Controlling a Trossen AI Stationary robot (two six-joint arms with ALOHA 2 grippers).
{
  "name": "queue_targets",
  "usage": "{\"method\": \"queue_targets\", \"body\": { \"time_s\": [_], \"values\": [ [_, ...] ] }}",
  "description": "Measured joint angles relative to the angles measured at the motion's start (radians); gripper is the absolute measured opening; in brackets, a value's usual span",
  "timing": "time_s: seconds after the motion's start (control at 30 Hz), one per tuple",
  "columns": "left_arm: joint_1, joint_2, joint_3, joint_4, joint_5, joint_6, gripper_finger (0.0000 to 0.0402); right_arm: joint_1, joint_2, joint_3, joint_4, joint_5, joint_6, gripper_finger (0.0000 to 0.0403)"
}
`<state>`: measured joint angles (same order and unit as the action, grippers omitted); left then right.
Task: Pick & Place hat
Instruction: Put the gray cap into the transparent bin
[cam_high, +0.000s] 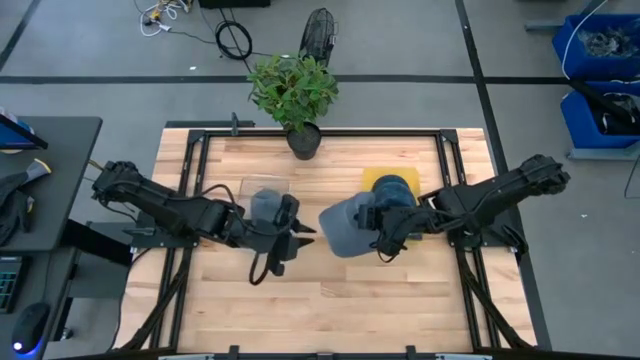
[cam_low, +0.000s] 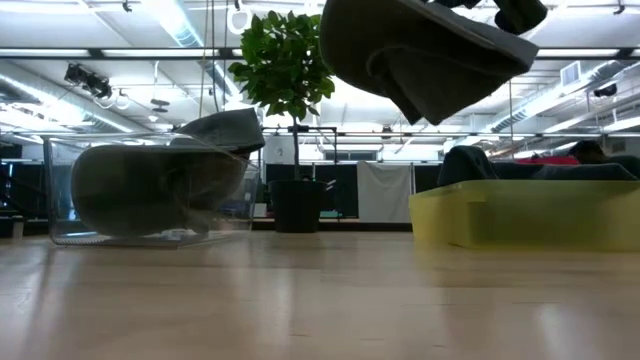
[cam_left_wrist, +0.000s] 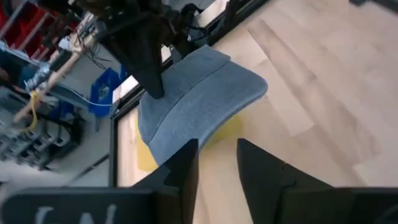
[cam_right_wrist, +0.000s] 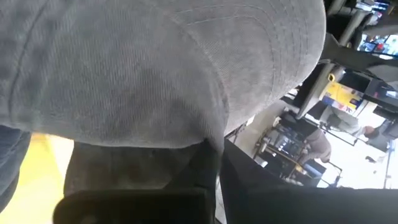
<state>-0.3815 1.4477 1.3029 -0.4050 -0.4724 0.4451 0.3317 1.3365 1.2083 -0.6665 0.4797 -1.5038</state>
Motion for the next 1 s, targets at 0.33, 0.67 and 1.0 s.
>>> {"method": "queue_targets", "body": {
  "time_s": [0.33,0.67,1.0],
  "values": [
    [0.004,0.094,0.000,0.050,-0.127,0.221,0.0183,-0.032,0.000,-0.001,0.036,-0.076,0.003,0.0006],
    [0.028,0.158,0.000,0.123,-0.143,0.219,0.0167,-0.037,0.000,-0.001,0.055,-0.156,0.057,0.0006],
    [0.038,0.157,0.000,0.136,-0.262,0.185,0.0015,-0.038,0.000,-0.002,0.108,-0.165,0.210,0.0011]
  ]
}}
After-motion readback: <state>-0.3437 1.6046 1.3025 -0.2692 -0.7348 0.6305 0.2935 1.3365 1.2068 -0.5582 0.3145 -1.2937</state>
